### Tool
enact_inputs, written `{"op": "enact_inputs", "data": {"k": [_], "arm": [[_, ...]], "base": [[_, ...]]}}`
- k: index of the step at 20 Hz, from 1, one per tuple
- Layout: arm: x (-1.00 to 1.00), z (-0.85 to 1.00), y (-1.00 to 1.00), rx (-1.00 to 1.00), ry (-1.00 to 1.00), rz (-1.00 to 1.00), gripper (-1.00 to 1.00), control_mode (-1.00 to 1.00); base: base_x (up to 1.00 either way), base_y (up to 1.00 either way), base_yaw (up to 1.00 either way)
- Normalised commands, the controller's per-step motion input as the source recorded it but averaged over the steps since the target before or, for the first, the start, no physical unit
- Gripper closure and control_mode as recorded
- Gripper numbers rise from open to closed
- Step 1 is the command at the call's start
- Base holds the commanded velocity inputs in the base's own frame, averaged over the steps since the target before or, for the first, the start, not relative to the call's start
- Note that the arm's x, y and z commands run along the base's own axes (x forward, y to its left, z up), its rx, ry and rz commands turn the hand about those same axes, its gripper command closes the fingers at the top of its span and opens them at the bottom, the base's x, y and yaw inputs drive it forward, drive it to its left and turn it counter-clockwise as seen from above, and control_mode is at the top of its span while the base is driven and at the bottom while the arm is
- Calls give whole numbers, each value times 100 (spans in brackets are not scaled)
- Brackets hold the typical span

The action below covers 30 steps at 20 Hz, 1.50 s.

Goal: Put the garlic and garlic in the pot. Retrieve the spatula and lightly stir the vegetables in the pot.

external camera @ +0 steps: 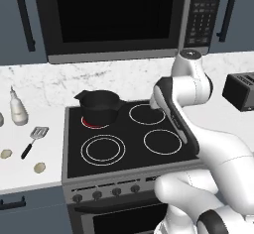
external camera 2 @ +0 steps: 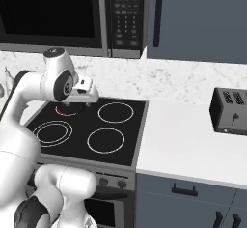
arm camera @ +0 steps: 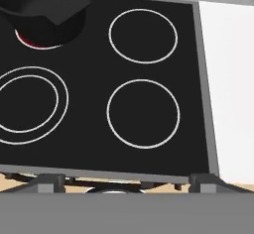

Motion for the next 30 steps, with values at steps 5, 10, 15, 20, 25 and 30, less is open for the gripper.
{"op": "enact_inputs", "data": {"k": [5, 10, 15, 20, 25, 30], "arm": [[0, 0, 8, 0, 0, 0, -100, 100], [0, 0, 0, 0, 0, 0, -100, 100], [0, 0, 0, 0, 0, 0, -100, 100], [0, 0, 0, 0, 0, 0, -100, 100], [0, 0, 0, 0, 0, 0, -100, 100], [33, -36, 3, 9, 0, 1, -100, -100]], "base": [[0, 48, 0], [0, 73, 0], [1, 60, 0], [13, 50, 0], [7, 18, 0], [0, 0, 0]]}}
